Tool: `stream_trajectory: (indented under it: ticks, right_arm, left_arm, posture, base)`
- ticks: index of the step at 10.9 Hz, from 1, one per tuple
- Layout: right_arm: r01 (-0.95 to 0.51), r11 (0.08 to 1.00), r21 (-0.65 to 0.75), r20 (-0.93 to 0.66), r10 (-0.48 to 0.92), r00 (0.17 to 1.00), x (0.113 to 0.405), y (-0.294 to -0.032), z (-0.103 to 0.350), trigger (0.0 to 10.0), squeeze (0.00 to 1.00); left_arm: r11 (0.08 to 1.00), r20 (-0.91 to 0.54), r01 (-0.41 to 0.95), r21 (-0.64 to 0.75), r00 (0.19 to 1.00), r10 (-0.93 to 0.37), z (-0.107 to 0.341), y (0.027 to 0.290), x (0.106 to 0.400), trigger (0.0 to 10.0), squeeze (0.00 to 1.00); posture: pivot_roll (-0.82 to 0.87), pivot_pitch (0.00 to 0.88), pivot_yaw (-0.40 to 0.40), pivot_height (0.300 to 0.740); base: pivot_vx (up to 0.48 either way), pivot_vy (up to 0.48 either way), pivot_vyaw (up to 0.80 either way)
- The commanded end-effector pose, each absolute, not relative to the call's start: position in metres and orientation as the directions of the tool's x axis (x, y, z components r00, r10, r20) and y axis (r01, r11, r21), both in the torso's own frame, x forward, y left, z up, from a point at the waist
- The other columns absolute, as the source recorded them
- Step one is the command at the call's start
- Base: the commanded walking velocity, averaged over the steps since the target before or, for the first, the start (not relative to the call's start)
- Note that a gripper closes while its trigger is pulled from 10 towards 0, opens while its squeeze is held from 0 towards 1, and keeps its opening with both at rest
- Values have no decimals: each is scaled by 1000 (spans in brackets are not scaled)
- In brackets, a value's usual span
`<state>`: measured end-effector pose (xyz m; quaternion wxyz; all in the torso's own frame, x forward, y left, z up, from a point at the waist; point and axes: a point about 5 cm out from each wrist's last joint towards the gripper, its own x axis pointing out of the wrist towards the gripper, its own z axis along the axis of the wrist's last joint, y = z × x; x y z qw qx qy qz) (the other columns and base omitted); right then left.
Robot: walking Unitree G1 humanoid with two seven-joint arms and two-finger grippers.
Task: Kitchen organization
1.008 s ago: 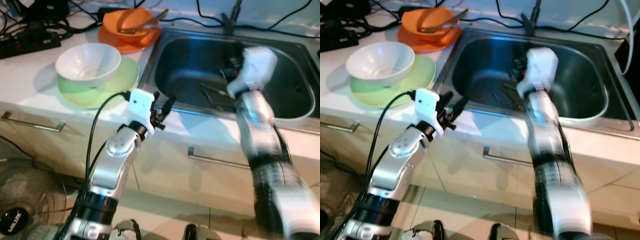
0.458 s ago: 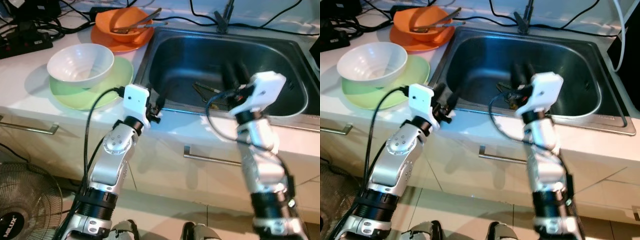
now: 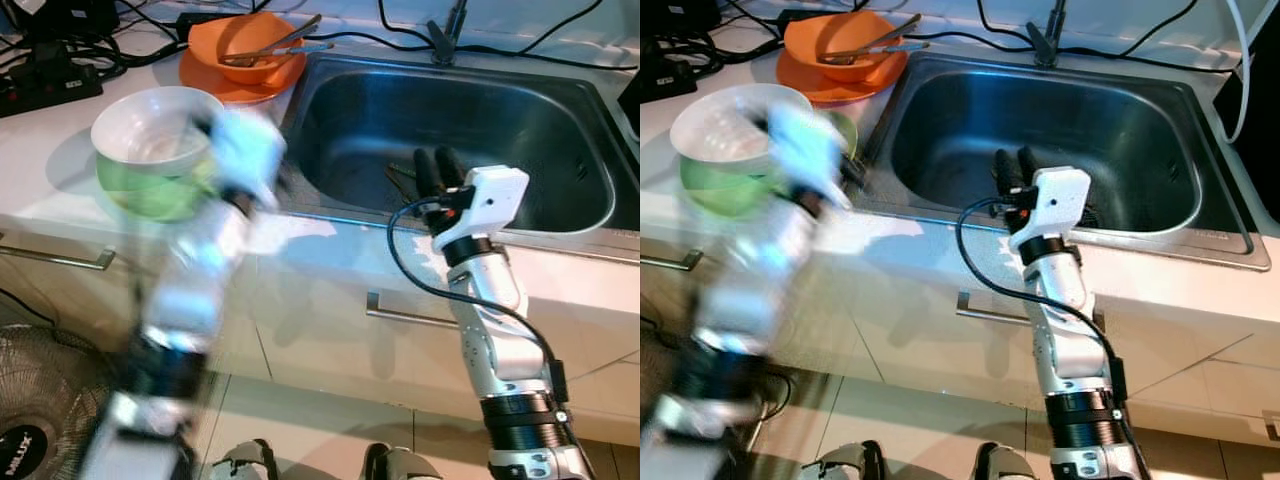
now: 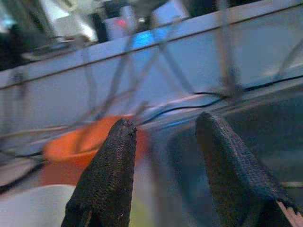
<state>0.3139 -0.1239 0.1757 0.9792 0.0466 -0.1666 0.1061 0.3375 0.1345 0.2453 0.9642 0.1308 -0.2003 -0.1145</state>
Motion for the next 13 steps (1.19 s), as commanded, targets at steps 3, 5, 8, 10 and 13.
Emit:
stream_trajectory:
  ticks: [3,5,8,10,13]
  right_arm:
    - [-239,969,62,318,208,925,315,-116,172,10000,0]
    - [-246,967,67,316,213,924,316,-114,171,10000,0]
    - [-261,963,66,307,229,924,315,-112,168,10000,0]
    - [-266,962,62,304,236,923,316,-112,168,10000,0]
    - [-268,962,58,300,239,924,316,-112,168,10000,0]
  left_arm:
    - [971,308,-26,239,950,-50,268,205,350,10000,0]
    - [966,257,-174,189,959,122,271,250,346,10000,0]
    - [953,179,-295,61,943,280,266,275,339,10000,1000]
    - [970,77,-237,-44,968,240,256,271,342,10000,0]
    - [962,-7,-213,-169,977,215,244,263,345,10000,0]
  posture:
    - [97,79,13,740]
    - [102,70,17,740]
    - [110,72,11,740]
    - [108,78,8,740]
    - [104,89,4,740]
  base:
    - [0,0,0]
    - [0,0,0]
    - [0,0,0]
    - [0,0,0]
    - [0,0,0]
